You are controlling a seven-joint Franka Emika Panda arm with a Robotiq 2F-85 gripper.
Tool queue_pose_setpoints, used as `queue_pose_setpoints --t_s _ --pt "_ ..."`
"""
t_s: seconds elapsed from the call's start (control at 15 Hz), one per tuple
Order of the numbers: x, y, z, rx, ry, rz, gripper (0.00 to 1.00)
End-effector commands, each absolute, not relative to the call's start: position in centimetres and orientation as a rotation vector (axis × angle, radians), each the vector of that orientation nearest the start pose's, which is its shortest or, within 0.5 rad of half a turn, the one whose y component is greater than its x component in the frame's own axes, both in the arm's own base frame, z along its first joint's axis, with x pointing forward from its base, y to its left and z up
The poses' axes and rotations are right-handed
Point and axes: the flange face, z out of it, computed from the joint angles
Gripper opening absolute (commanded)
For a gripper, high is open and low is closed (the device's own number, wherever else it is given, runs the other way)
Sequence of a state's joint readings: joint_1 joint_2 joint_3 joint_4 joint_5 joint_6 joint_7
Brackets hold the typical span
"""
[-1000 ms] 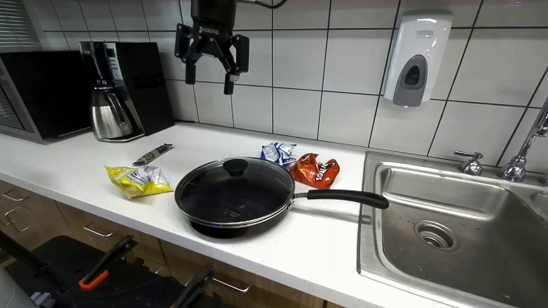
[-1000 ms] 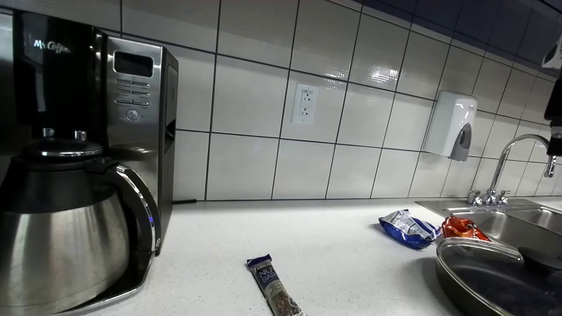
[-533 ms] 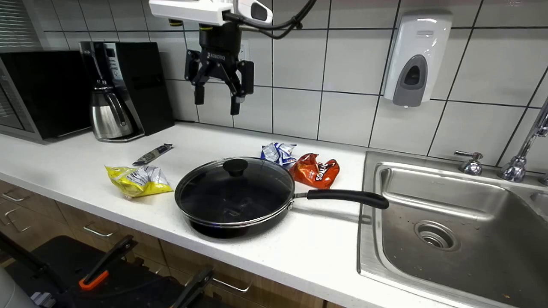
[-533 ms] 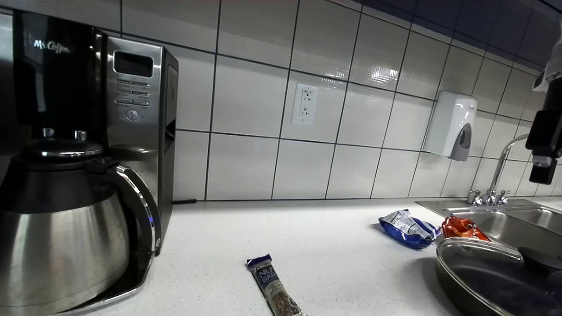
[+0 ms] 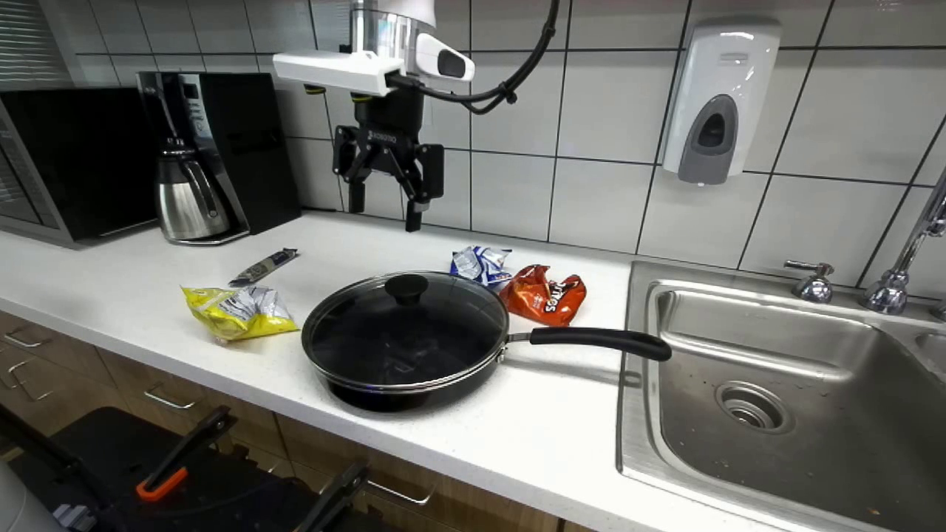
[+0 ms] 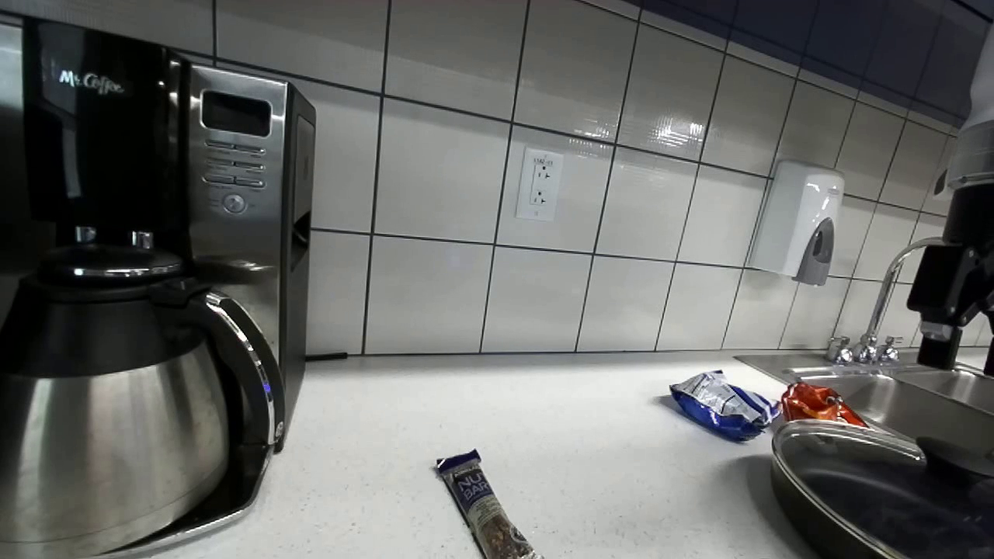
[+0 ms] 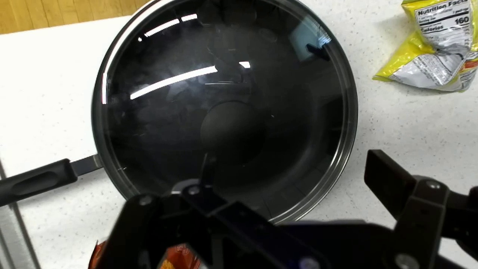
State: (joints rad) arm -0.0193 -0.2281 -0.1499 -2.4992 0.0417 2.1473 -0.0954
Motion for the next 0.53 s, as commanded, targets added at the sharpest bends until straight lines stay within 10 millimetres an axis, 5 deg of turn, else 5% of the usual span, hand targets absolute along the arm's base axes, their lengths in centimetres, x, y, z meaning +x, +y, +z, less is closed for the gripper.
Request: queue_pose_setpoints --t_s 0.0,0.47 --pt "42.1 -7.0 34.2 -3.091 0.211 0.15 1.0" --pt "41.0 -6.9 31.2 -3.106 0.312 0.136 1.0"
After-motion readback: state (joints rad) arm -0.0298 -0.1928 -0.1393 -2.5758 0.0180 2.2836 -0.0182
